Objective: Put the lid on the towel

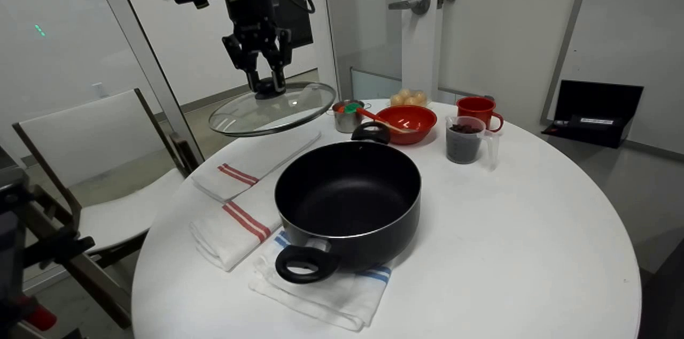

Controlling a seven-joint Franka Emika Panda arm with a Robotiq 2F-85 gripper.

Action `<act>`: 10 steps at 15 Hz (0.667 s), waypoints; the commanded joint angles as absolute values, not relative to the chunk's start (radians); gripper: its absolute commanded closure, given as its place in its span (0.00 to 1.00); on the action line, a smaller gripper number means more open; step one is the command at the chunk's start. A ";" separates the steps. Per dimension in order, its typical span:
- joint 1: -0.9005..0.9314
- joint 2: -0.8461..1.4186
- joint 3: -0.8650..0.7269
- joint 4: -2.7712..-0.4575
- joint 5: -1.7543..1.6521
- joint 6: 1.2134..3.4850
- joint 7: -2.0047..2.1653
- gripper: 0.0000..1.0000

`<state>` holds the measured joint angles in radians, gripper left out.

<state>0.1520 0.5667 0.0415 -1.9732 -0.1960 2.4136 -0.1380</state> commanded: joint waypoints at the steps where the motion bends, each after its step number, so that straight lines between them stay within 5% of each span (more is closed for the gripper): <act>1: 0.200 0.635 0.050 -1.864 -0.243 2.356 -0.116 0.75; 10: 0.265 0.844 0.051 -1.667 -0.271 2.337 -0.130 0.75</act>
